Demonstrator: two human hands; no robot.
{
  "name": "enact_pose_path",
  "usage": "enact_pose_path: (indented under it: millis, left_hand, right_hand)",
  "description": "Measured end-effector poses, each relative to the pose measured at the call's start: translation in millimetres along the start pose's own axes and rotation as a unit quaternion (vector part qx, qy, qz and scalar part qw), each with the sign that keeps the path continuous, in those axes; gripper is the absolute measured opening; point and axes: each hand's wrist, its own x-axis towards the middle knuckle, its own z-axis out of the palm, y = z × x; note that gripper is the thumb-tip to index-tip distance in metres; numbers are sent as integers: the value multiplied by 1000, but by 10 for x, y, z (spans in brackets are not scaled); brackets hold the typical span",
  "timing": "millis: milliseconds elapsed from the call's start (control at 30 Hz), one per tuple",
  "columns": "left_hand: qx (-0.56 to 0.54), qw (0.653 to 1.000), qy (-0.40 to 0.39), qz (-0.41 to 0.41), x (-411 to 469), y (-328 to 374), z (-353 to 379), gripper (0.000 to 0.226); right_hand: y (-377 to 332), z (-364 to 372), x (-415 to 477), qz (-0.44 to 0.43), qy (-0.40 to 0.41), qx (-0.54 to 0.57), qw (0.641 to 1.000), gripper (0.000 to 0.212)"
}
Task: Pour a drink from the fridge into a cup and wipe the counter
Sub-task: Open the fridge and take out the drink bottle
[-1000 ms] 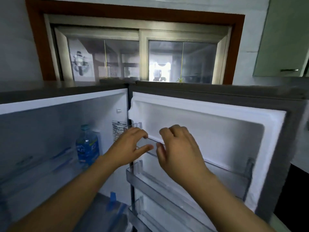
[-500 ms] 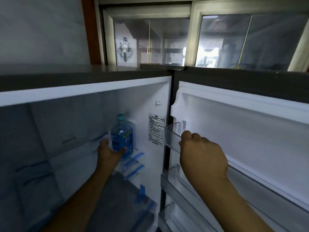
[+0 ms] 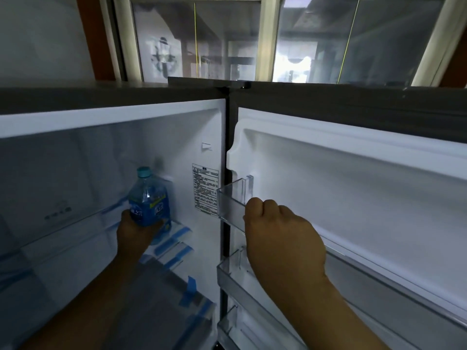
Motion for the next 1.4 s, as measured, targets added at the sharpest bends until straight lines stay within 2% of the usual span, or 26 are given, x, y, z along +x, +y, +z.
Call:
enact_pose_path:
  millis: [167, 300, 533, 733, 867, 967, 1100, 1267, 1400]
  left_hand:
    - [-30, 998, 47, -36, -560, 561, -1, 70]
    - [-77, 995, 52, -25, -973, 769, -8, 71]
    - [-129, 991, -38, -8, -1708, 1103, -203, 62]
    - [-148, 983, -109, 1, -2033, 1275, -374, 54]
    - [-154, 976, -153, 21, -2167, 1402, -422, 53]
    - [-149, 972, -179, 35, -2305, 1505, -415, 53]
    - [-150, 968, -198, 34, -2539, 1638, -449, 55]
    - [-138, 971, -191, 43, -2887, 1905, -583, 53]
    - [-145, 972, -181, 34, -3198, 2150, -721, 49]
  right_hand:
    - [8, -28, 1, 4, -31, -5, 1000, 36]
    - [-5, -57, -4, 15, -29, -5, 999, 37]
    - [-134, -169, 35, 44, -67, -11, 997, 36]
    - [-45, -507, -182, 54, -118, 45, 991, 40]
    - [149, -871, -518, 99, -159, 23, 982, 18]
    - [192, -1057, -688, 133, -168, 11, 977, 19]
    - [239, -1163, -809, 124, -141, -20, 982, 38]
    - [288, -1169, -871, 70, -34, 4, 997, 34]
    - [376, -1085, -960, 36, 7, 21, 999, 28]
